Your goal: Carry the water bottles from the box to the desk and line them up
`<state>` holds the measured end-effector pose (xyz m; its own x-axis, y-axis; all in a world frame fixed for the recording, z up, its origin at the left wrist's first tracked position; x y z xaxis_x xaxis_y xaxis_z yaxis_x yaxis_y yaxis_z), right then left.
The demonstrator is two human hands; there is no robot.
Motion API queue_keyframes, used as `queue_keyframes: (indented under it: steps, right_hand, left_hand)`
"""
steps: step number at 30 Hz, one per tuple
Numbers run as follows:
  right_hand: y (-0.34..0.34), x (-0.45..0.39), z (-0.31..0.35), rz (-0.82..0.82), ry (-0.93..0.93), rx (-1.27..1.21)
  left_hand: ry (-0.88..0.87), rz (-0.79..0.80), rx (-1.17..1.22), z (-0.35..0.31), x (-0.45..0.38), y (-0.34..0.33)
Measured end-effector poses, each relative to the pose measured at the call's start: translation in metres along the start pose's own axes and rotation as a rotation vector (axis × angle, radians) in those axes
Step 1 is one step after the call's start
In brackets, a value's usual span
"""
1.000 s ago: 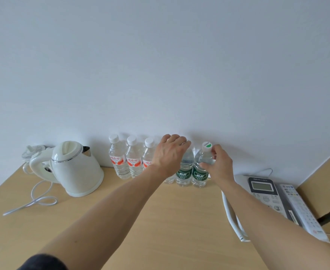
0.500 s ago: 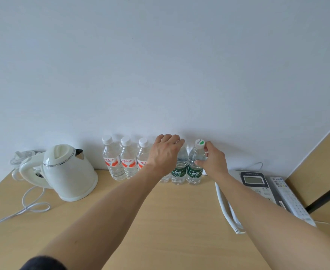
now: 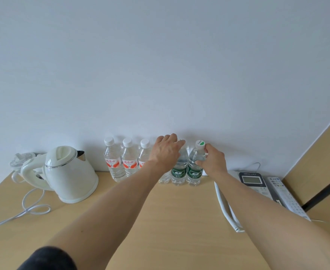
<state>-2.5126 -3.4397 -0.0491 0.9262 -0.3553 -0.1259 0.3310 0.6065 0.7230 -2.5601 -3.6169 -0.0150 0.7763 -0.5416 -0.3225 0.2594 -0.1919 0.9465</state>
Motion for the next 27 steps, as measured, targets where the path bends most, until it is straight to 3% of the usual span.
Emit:
queue_keyframes:
  steps: [19,27]
  right_hand:
    - [0.002,-0.003,-0.001,-0.007,-0.027,-0.084]
    - [0.006,-0.001,0.001,0.022,-0.034,0.023]
  left_hand:
    - [0.160,0.089,0.197,-0.005,-0.037,-0.005]
    - [0.162,0.095,0.148,-0.010,-0.029,0.003]
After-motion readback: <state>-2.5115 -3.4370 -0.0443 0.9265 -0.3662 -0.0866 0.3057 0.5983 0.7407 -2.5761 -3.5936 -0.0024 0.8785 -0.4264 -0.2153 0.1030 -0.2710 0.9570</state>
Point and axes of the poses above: each hand's wrist, its own x-axis away from the middle knuckle, its own y-axis out of the back of the hand, z = x × y, the point moved 2 cm from there along -x, towards the middle knuckle, and after that the axes turned 3 degrees about y, right-handed, at the moved point
